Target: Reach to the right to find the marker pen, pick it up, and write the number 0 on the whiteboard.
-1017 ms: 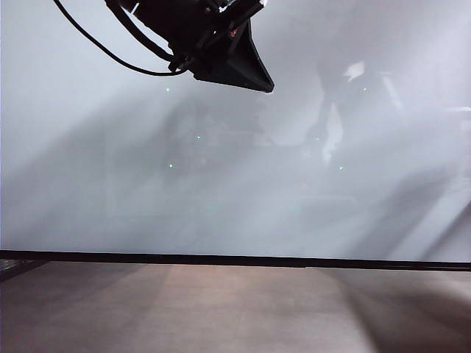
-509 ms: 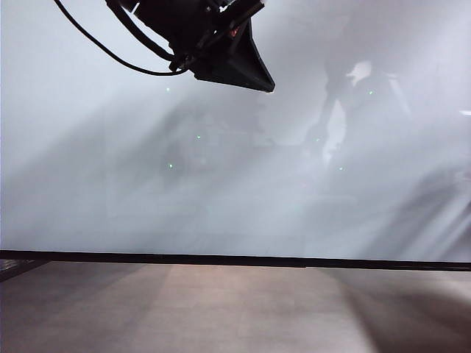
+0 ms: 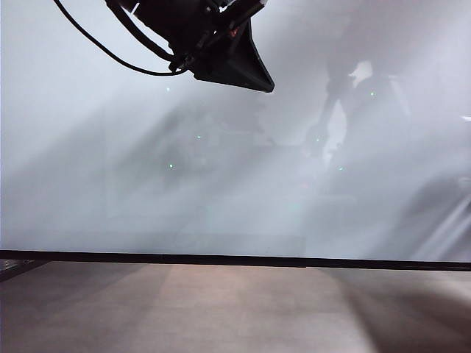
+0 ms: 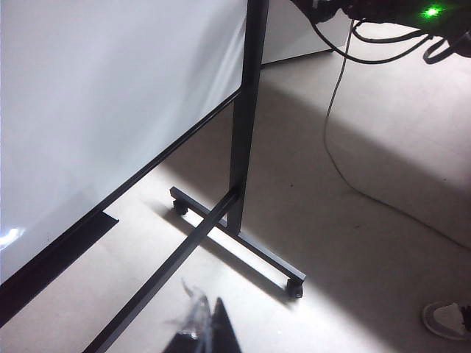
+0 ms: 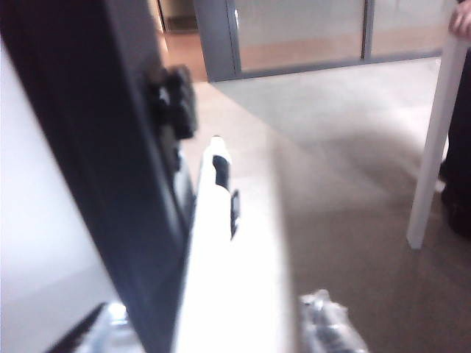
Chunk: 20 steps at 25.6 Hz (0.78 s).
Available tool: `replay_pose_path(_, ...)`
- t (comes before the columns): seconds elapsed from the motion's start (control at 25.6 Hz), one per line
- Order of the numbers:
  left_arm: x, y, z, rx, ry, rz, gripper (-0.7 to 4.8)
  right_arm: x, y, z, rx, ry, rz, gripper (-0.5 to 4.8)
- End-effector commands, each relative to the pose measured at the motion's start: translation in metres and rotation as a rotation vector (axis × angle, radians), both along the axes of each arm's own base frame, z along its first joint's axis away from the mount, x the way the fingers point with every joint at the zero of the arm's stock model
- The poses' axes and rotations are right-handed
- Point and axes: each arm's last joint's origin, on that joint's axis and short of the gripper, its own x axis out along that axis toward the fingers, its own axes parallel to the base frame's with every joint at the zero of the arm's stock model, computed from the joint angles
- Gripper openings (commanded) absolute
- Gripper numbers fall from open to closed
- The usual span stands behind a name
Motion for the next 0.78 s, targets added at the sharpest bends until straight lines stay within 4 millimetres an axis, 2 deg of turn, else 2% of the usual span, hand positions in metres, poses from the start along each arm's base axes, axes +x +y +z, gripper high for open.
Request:
replay_pose_path(0.04, 0.0005, -0.0001, 0.0041, -0.014, -0.019, -0.005, -0.05, 0.0076, -0.0018, 0.0064, -0.017, -0.039, 0.006, 3.12)
replay_pose_path(0.16, 0.0005, -0.0001, 0.0040, -0.014, -0.018, -0.005, -0.05, 0.0075, -0.0017, 0.0066, -0.018, -0.042, 0.008, 2.87)
replay_pose_path(0.2, 0.0006, 0.0000, 0.0040, -0.013, -0.019, -0.005, -0.05, 0.0075, -0.0016, 0.0066, -0.018, -0.042, 0.010, 2.48)
replay_pose_path(0.43, 0.0006, 0.0000, 0.0040, -0.013, -0.019, -0.005, -0.05, 0.0074, -0.0018, 0.0070, -0.018, -0.045, 0.009, 2.36)
replay_pose_path(0.67, 0.0006, 0.0000, 0.0040, -0.013, -0.019, -0.005, -0.05, 0.0074, -0.0018, 0.0069, -0.018, -0.045, 0.009, 1.53)
replay_pose_path(0.78, 0.0006, 0.0000, 0.0040, -0.013, -0.019, -0.005, -0.05, 0.0075, -0.0016, 0.0066, -0.002, -0.042, 0.010, 1.47)
